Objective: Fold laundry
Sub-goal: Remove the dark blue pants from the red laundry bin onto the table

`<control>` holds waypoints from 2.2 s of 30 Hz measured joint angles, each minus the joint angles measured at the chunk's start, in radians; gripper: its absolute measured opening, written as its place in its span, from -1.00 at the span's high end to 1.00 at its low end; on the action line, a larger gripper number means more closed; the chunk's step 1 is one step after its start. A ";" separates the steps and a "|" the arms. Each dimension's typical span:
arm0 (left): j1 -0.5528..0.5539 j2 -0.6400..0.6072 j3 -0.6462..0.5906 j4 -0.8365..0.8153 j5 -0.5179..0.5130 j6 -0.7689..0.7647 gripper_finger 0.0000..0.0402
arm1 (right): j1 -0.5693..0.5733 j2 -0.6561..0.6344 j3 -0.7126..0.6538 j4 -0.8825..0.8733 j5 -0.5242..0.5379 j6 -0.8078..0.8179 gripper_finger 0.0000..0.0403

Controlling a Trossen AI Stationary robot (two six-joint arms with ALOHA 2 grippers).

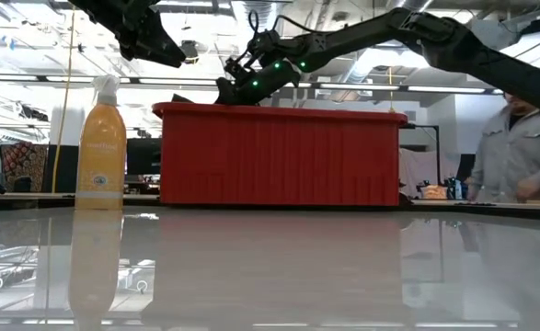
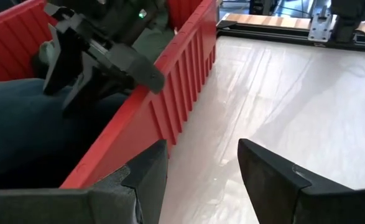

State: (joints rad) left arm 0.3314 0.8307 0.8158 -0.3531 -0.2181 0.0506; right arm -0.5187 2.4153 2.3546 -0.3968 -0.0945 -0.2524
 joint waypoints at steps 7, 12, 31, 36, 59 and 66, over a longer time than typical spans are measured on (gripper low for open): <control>-0.002 0.000 0.000 0.000 0.002 -0.034 0.08 | -0.032 -0.022 -0.007 0.077 -0.035 0.065 0.86; -0.002 0.000 0.000 0.000 0.019 -0.045 0.08 | -0.062 -0.098 -0.010 0.079 -0.065 0.126 0.86; -0.002 0.006 0.000 0.013 0.026 0.106 0.08 | 0.118 -0.724 -0.009 0.157 -0.224 0.045 0.86; -0.002 0.022 0.000 0.047 0.023 0.139 0.08 | 0.190 -0.848 -0.003 0.160 -0.190 0.064 0.86; -0.213 0.226 0.000 0.048 0.083 -0.522 0.08 | 0.568 -1.330 -0.941 -0.413 -0.035 0.242 0.87; -0.447 0.348 0.000 0.309 -0.022 -0.691 0.08 | 0.584 -1.405 -1.237 -0.222 -0.037 0.379 0.87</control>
State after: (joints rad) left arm -0.1154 1.1787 0.8154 -0.0445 -0.2397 -0.6407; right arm 0.0648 1.0103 1.1173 -0.6191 -0.1313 0.1269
